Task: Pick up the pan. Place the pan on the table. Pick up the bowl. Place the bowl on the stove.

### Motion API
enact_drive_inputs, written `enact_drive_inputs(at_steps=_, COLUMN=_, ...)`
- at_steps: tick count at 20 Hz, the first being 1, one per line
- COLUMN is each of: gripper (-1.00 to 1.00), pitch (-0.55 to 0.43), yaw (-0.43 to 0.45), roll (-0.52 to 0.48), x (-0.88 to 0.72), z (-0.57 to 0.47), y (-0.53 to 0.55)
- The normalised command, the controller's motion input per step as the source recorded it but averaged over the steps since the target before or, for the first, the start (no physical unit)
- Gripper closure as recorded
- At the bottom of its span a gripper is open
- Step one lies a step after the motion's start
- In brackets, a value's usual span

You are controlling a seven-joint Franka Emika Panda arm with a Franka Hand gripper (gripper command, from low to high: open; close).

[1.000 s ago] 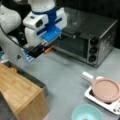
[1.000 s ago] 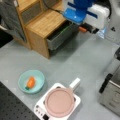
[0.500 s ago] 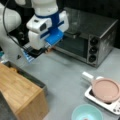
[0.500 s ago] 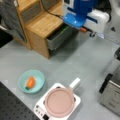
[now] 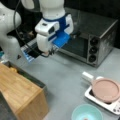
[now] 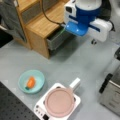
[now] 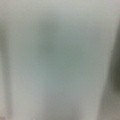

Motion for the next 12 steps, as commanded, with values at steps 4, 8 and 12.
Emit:
enact_drive_inputs(at_steps=4, gripper=-1.00, pitch=-0.057, yaw=0.011, roll=-0.044, x=0.18, z=-0.30, y=0.10)
enact_drive_inputs(at_steps=8, gripper=-1.00, pitch=-0.051, yaw=-0.027, roll=-0.086, x=0.20, z=-0.29, y=0.11)
enact_drive_inputs(at_steps=12, gripper=-1.00, pitch=-0.010, yaw=-0.097, roll=-0.160, x=0.27, z=-0.21, y=0.13)
